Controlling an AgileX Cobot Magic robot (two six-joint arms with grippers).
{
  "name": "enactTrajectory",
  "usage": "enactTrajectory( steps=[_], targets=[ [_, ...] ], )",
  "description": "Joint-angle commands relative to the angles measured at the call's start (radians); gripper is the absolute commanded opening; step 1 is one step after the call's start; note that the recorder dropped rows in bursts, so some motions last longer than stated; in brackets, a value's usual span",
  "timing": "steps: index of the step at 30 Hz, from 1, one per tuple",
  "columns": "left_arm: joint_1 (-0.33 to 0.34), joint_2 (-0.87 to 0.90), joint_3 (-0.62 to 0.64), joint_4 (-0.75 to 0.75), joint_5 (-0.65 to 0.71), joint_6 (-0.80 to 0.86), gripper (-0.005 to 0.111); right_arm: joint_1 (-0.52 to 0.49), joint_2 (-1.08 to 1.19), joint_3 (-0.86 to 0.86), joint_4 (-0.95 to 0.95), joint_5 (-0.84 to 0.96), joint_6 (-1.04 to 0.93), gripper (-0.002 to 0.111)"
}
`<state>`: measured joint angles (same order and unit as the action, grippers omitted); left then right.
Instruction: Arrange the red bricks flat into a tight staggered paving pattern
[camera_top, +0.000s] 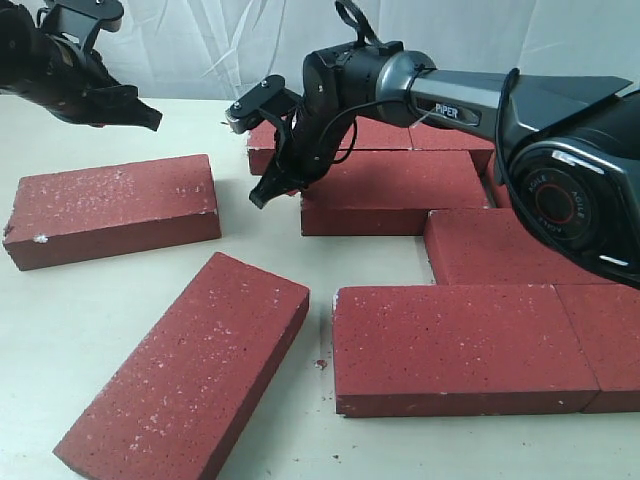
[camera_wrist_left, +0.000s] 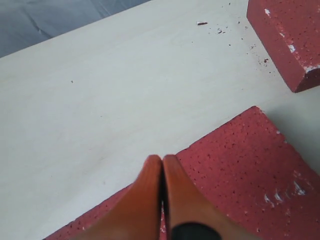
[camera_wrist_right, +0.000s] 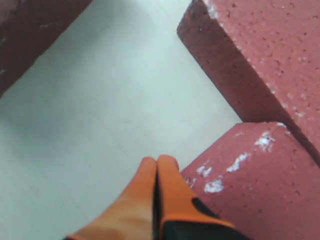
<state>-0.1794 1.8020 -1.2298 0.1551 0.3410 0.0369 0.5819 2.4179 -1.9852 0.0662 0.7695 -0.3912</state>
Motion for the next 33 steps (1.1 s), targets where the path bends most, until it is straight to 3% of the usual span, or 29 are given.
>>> enactTrajectory(
  steps=[1, 15, 33],
  targets=[
    [-0.001, -0.010, 0.005, -0.008, -0.011, 0.000, 0.000, -0.002, 0.000, -0.005, -0.053, 0.016, 0.037, -0.001],
    [-0.001, -0.010, 0.005, -0.008, -0.011, 0.000, 0.000, -0.018, 0.000, -0.005, -0.172, 0.112, 0.096, -0.001],
    [-0.001, -0.010, 0.005, -0.008, -0.011, 0.000, 0.000, -0.074, 0.000, -0.005, -0.173, 0.181, 0.104, -0.001]
  ],
)
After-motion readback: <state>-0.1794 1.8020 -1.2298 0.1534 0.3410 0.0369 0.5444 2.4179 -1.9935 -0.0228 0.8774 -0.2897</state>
